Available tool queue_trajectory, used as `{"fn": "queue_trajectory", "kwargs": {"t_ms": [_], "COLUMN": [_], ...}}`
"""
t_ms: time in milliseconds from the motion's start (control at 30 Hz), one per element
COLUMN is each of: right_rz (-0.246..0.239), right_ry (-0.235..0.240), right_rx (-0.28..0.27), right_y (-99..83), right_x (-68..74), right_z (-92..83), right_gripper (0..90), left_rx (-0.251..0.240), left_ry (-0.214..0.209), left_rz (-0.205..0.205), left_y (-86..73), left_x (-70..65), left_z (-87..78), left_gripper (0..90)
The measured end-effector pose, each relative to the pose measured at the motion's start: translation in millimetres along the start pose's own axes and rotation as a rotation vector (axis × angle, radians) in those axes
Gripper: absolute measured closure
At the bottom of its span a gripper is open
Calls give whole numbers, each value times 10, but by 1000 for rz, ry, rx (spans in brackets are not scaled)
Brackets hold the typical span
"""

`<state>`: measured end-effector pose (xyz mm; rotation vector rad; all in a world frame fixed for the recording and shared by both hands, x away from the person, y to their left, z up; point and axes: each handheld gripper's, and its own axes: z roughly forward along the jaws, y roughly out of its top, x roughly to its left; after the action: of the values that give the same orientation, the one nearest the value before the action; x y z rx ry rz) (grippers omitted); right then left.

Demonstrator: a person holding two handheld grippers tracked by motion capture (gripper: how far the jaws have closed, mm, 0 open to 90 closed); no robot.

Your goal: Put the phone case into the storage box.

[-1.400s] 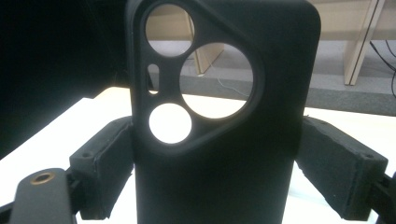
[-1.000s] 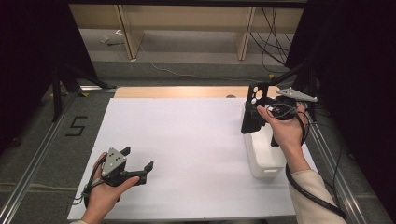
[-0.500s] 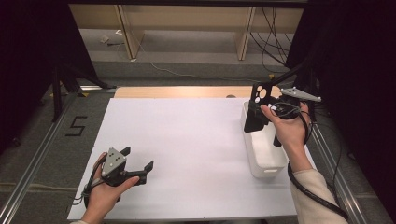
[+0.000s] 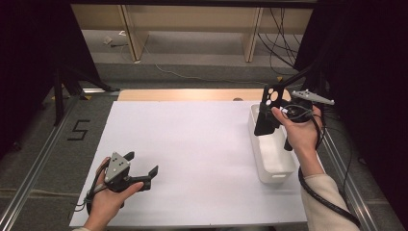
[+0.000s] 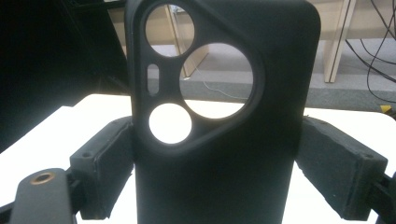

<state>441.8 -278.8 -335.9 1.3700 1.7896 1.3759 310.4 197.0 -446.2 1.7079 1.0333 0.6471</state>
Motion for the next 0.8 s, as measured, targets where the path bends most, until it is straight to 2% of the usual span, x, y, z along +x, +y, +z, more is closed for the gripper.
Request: {"fn": "queue_trajectory", "kwargs": {"t_ms": [800], "right_rz": [-10], "right_ry": [-42], "right_rx": [0], "right_y": [-21], "right_x": [-87], "right_z": [4], "right_gripper": [160], "left_rx": [-4], "left_ry": [0], "left_rz": [5], "left_y": [-1], "left_x": [3], "left_z": [-1], "left_gripper": [39]}}
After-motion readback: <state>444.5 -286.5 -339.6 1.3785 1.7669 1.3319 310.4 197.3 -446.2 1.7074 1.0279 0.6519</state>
